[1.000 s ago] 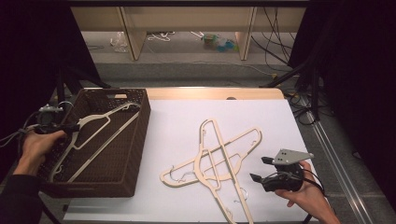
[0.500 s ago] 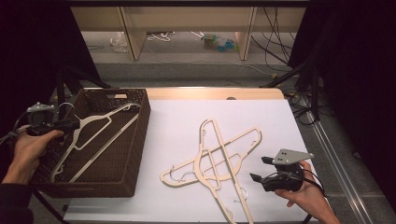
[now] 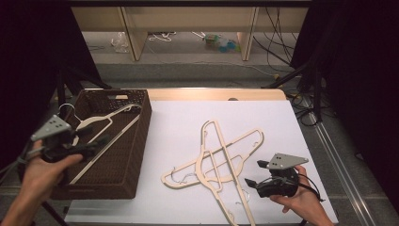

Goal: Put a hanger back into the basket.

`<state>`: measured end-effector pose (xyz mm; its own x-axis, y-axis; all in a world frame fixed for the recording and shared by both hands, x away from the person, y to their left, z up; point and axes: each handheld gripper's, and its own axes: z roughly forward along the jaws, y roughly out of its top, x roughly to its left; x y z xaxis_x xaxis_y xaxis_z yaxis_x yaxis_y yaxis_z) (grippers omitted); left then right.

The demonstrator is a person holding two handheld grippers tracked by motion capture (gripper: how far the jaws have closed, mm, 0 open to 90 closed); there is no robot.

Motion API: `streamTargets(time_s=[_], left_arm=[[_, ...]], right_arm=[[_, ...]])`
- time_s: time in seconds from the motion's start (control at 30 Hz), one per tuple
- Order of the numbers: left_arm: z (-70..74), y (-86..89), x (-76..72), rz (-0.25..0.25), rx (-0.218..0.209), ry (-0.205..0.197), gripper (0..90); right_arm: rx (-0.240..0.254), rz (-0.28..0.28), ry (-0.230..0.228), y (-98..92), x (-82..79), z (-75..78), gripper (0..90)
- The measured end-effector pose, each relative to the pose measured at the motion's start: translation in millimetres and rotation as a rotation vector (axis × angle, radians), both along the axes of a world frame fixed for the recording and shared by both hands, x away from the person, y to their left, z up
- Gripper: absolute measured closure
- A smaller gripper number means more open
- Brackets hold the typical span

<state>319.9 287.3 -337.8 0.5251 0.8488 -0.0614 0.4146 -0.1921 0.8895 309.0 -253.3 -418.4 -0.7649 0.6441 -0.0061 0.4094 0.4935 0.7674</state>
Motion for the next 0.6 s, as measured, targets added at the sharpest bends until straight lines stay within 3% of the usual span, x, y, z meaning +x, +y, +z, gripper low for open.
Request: streamTargets(time_s=[0.13, 0.17, 0.2, 0.23, 0.47, 0.53, 0.6], left_arm=[[-6.6, -38.3, -13.7, -0.092, 0.007, -0.020, 29.9], [-9.9, -56.3, -20.3, -0.139, -0.010, -0.016, 29.5], [-9.9, -56.3, -20.3, -0.139, -0.010, -0.016, 29.3], [-13.8, -71.3, -24.8, -0.186, -0.006, -0.020, 28.7], [-36.6, -105.2, -29.6, -0.256, -0.045, -0.005, 27.4], [-46.2, -112.5, -29.6, -0.275, -0.028, -0.015, 26.9], [-55.8, -117.8, -30.9, -0.281, -0.053, 0.006, 25.9]], right_arm=[[-0.008, -0.012, 0.012, 9.8, -5.0, -0.9, 23.5], [-0.014, -0.004, 0.020, 17.2, -8.8, -2.5, 23.4], [-0.014, -0.004, 0.020, 17.2, -8.8, -2.5, 23.4], [-0.022, 0.022, 0.023, 24.9, -12.5, -4.8, 23.4], [-0.037, 0.041, 0.020, 36.8, -19.3, -7.9, 23.1], [-0.033, 0.039, 0.026, 39.6, -21.9, -8.8, 23.1], [-0.037, 0.039, 0.033, 41.6, -24.0, -10.7, 23.1]])
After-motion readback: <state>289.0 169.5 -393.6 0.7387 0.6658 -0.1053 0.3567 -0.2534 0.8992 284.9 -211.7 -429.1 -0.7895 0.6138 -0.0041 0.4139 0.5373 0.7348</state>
